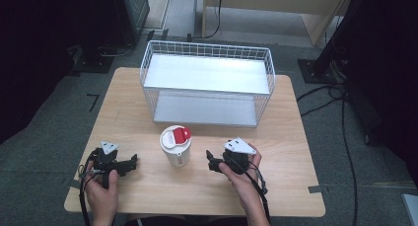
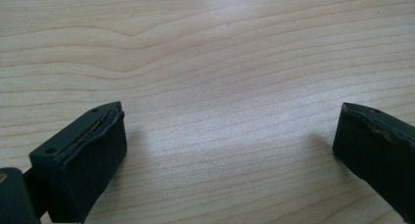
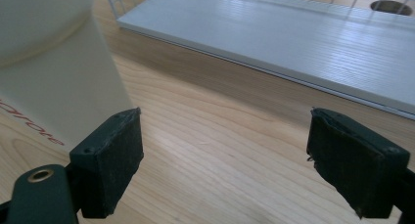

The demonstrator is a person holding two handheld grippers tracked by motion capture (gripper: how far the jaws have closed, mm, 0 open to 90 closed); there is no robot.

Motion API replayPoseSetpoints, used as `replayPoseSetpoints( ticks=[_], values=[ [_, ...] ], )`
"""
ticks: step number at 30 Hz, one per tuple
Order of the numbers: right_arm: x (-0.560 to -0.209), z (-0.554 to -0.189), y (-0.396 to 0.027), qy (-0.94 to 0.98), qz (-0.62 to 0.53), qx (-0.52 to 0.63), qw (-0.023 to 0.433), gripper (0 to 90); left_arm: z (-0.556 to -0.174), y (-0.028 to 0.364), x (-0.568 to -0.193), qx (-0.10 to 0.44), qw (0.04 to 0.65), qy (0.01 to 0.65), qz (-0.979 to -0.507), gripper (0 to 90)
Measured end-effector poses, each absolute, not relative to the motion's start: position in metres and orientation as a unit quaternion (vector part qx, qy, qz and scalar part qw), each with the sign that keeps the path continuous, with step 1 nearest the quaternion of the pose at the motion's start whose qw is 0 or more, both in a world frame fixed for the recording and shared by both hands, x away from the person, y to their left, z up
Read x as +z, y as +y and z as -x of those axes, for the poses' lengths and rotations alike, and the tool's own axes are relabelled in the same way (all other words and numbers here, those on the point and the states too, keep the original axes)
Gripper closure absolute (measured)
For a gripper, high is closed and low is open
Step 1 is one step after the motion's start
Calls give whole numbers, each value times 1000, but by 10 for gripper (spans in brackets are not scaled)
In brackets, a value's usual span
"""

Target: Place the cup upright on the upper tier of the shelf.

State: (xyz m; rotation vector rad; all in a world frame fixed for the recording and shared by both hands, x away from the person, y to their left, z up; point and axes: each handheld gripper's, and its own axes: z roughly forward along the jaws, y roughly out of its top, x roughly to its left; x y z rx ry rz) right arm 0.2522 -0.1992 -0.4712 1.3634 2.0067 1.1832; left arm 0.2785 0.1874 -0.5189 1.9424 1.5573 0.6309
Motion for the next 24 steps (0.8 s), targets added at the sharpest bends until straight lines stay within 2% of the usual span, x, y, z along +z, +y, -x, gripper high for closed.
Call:
replayPoseSetpoints(
  ticks=[24],
  values=[
    [-474, -240, -154, 749, -443, 459, 180, 88, -279, 187, -519, 235, 283, 582, -725, 0]
  ],
)
